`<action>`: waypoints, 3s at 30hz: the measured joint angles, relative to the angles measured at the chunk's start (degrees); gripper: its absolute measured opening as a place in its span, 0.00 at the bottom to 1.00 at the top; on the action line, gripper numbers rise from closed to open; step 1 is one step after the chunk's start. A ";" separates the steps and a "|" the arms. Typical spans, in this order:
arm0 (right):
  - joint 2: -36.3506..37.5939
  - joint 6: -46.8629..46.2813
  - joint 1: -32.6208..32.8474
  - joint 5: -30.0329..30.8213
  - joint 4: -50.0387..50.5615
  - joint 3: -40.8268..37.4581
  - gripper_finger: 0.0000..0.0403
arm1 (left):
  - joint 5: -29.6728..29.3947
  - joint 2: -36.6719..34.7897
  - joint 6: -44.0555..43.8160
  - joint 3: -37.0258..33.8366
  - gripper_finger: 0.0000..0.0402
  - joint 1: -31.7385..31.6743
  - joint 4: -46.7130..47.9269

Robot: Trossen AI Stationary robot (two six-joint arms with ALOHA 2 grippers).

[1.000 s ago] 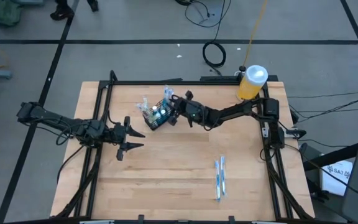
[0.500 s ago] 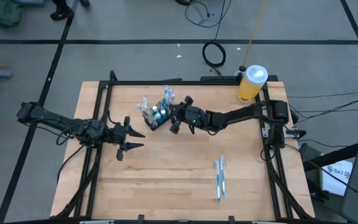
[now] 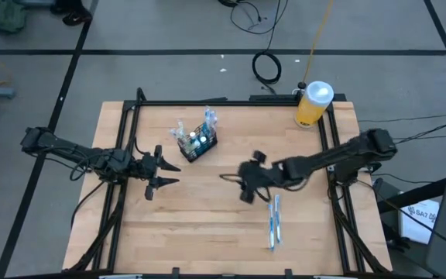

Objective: Pick & Place toothbrushing station
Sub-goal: Put the blue toothbrush into the black wire organizer

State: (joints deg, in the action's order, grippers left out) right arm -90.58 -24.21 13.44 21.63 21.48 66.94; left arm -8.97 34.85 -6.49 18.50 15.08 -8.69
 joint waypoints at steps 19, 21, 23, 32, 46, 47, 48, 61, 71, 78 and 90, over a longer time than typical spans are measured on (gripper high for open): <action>4.98 -47.96 10.17 -20.27 24.99 -12.81 0.48 | -0.04 0.02 0.31 0.00 0.44 0.01 -0.94; 4.96 -49.48 9.52 -20.50 23.78 -15.09 0.47 | -0.04 0.01 0.31 -0.01 0.44 0.00 -0.96; 5.00 -49.72 8.84 -21.71 21.63 -17.03 0.47 | -0.07 0.02 0.31 0.00 0.44 0.01 -0.95; 6.60 -46.72 6.14 -24.85 13.19 -20.51 0.47 | -0.07 0.02 0.12 0.00 0.44 0.00 -0.88; 11.24 -47.02 7.35 -23.67 -6.94 -28.21 0.46 | -0.09 0.00 -0.76 -0.02 0.44 0.01 -0.44; 10.96 -47.58 7.32 -24.26 -7.28 -29.15 0.46 | -0.09 0.00 -1.11 -0.02 0.44 0.00 -0.38; 10.88 -47.82 7.32 -24.56 -7.67 -30.10 0.46 | -0.09 0.00 -1.17 0.00 0.44 0.01 -0.14; 10.86 -40.95 7.25 -23.38 -23.97 -37.14 0.39 | -0.11 0.02 -1.06 -0.02 0.44 0.01 -0.06; 10.99 -40.66 5.21 -23.37 -26.21 -41.60 0.19 | -0.11 0.01 -1.17 -0.02 0.44 0.01 0.00; 11.29 -35.42 3.00 -24.08 -30.77 -43.01 0.02 | -0.11 0.02 -1.19 -0.02 0.44 0.01 0.02; 16.99 -21.21 -5.06 -21.49 -47.92 -43.10 0.00 | -0.17 0.00 -1.30 -0.02 0.44 -0.01 -2.64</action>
State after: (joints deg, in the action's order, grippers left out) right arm -73.59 -45.43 8.38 0.13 -26.45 23.83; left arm -9.15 34.85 -7.79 18.48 15.07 -11.33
